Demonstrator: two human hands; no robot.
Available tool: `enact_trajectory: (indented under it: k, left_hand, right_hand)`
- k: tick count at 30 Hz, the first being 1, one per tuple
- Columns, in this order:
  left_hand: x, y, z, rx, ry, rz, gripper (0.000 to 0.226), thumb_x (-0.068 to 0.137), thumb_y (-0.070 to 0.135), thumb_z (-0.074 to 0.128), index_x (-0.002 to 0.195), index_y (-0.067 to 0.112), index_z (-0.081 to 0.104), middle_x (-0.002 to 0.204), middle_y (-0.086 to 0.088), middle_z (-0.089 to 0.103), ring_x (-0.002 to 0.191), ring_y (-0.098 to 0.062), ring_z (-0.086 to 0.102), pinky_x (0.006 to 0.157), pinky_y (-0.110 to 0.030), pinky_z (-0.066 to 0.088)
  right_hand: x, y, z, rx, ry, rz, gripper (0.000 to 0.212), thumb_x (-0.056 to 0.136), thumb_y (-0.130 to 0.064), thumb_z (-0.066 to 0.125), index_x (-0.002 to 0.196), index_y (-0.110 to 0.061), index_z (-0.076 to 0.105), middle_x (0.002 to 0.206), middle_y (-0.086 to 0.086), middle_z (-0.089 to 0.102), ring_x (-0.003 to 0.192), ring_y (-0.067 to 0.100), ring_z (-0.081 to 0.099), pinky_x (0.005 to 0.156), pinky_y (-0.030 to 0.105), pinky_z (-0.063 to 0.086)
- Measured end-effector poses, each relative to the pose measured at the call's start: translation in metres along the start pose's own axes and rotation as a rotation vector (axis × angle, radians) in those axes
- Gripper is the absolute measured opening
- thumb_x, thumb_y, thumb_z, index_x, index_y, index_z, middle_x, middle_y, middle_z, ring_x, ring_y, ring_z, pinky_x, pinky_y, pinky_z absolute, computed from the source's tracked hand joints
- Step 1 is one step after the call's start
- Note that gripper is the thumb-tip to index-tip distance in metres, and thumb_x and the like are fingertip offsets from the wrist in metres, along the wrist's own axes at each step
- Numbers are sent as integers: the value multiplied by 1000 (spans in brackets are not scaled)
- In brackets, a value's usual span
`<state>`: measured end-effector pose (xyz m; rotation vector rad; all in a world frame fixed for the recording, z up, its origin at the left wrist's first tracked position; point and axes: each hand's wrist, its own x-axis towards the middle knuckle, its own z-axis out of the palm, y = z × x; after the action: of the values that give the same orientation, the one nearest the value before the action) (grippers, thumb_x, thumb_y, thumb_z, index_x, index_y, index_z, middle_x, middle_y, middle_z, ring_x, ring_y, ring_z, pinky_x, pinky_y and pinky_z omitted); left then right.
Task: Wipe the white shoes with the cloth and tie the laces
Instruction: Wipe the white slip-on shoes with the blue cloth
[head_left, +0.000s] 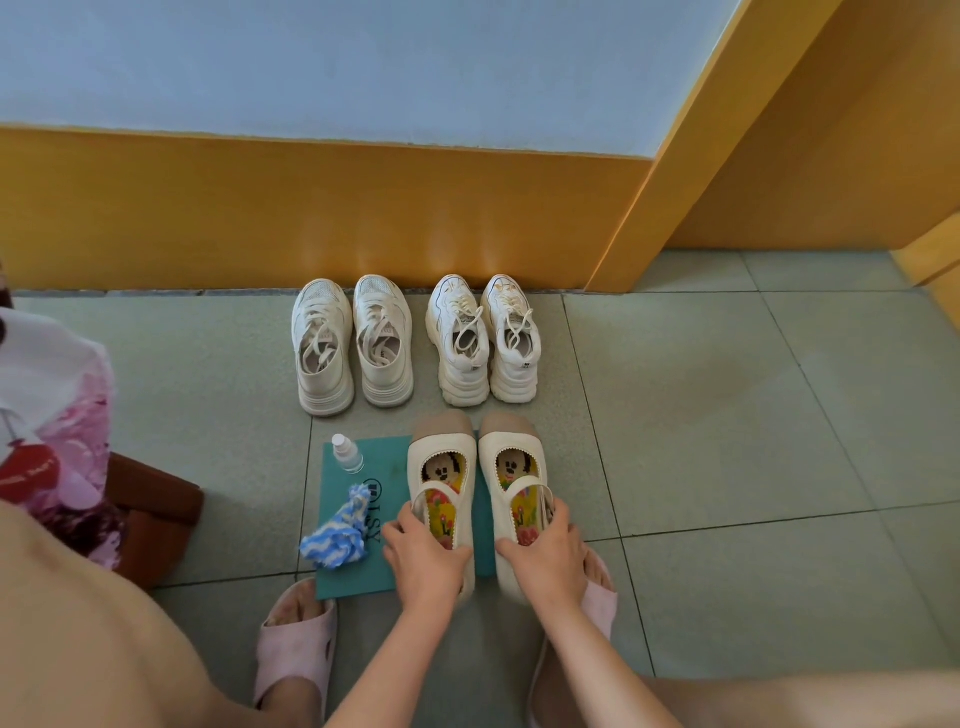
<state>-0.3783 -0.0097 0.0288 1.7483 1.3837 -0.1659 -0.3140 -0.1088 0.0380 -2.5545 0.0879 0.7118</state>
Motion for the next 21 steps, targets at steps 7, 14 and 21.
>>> enact_trajectory:
  k: [7, 14, 21]
  left_hand:
    - [-2, 9, 5, 73, -6, -38, 92, 71, 27, 76, 140, 7, 18, 140, -15, 21, 129, -34, 26, 98, -44, 38]
    - [9, 23, 8, 107, 66, -77, 102, 66, 38, 79, 140, 7, 16, 139, -14, 26, 130, -33, 28, 99, -48, 37]
    - [16, 23, 15, 116, 142, -86, 94, 64, 42, 80, 133, 5, 28, 130, -14, 35, 123, -32, 36, 92, -47, 41]
  right_hand:
    - [-2, -1, 1, -56, 1, -8, 88, 75, -37, 74, 142, -19, 20, 133, 9, 43, 121, 25, 44, 85, 31, 42]
    - [8, -12, 4, -104, -26, 46, 112, 71, -52, 73, 148, -16, 0, 139, 14, 35, 127, 29, 39, 99, 37, 38]
    - [19, -15, 9, -187, 32, 17, 110, 67, -54, 74, 145, -16, 8, 135, 10, 36, 122, 25, 44, 89, 33, 45]
